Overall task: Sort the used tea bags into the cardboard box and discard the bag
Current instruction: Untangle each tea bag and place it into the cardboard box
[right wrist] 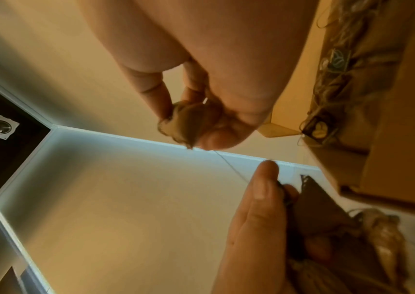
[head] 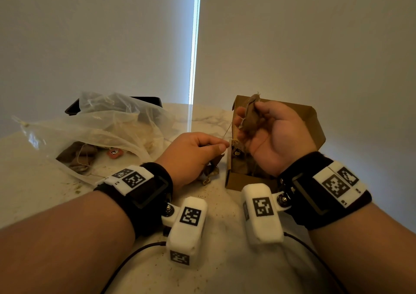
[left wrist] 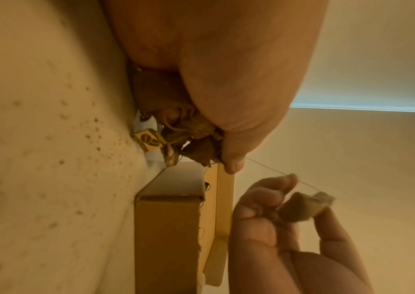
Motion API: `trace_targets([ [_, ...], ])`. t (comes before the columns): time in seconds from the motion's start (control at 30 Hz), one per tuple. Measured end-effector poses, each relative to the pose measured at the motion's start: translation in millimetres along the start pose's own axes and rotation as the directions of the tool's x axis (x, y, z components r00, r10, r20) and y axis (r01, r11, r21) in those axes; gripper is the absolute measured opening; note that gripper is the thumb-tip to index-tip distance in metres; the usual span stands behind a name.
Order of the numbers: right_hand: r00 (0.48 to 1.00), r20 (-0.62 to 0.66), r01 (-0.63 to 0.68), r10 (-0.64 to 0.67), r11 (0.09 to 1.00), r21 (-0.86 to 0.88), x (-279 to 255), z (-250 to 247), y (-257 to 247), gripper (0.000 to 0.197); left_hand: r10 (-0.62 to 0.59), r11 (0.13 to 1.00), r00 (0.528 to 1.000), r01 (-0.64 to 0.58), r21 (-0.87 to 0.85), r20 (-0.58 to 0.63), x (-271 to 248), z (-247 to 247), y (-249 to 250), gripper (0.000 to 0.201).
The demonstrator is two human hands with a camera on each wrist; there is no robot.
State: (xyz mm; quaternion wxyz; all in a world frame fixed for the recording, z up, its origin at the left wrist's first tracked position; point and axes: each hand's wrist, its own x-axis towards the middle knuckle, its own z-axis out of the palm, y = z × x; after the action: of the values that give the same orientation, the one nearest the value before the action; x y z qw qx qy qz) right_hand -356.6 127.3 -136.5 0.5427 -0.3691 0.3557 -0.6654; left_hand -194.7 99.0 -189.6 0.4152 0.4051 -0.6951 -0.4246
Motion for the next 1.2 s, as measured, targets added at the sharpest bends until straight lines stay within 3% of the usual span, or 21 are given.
trace_targets([
  [0.1,0.989,-0.14,-0.008,-0.04,0.947,-0.321,8.4,-9.8,3.7,0.014,0.003,0.992,0.998,-0.01,-0.122,-0.055,0.1,1.5,3.3,0.019],
  [0.17,0.992,-0.12,-0.033,-0.037,0.844,-0.536,9.6,-14.2,7.4,0.013,-0.011,0.982,0.995,-0.008,-0.191,-0.099,0.9,2.8,5.6,0.016],
  [0.23,0.998,-0.065,-0.055,0.017,0.762,-0.645,5.7,-13.6,9.5,0.011,-0.036,0.963,0.992,0.002,-0.269,-0.12,1.2,5.6,7.2,0.011],
  [0.4,1.0,0.003,-0.017,0.027,0.696,-0.718,-1.6,-6.7,9.9,0.008,-0.125,0.888,0.983,0.05,-0.456,-0.135,1.0,9.9,8.0,0.012],
  [0.67,0.994,0.101,0.044,0.043,0.689,-0.724,-9.8,-3.2,4.1,0.017,-0.16,0.836,0.983,0.085,-0.542,-0.093,-3.2,13.8,12.6,0.021],
  [0.77,0.997,0.071,0.036,0.026,0.663,-0.748,-9.4,-4.9,-1.0,0.012,-0.155,0.868,0.983,0.09,-0.488,-0.095,-3.5,13.8,14.9,0.023],
  [0.87,0.998,-0.05,-0.019,-0.026,0.672,-0.741,-3.3,-17.5,-16.8,0.008,-0.19,0.937,0.978,0.153,-0.315,-0.089,-2.9,14.3,11.1,0.023],
  [0.97,0.987,-0.158,-0.093,-0.028,0.699,-0.709,2.9,-34.0,-30.9,0.011,-0.231,0.965,0.973,0.232,-0.123,0.024,-2.1,13.9,6.0,0.044],
  [1.1,0.965,-0.223,-0.261,0.136,0.493,-0.83,5.0,-42.4,-27.7,0.015,-0.195,0.979,0.956,0.177,0.101,0.217,-2.3,11.9,11.5,0.054],
  [1.2,0.934,-0.259,-0.343,0.247,0.408,-0.846,7.1,-40.8,-21.3,0.017,-0.176,0.977,0.958,0.142,0.157,0.228,-2.3,11.4,11.4,0.051],
])
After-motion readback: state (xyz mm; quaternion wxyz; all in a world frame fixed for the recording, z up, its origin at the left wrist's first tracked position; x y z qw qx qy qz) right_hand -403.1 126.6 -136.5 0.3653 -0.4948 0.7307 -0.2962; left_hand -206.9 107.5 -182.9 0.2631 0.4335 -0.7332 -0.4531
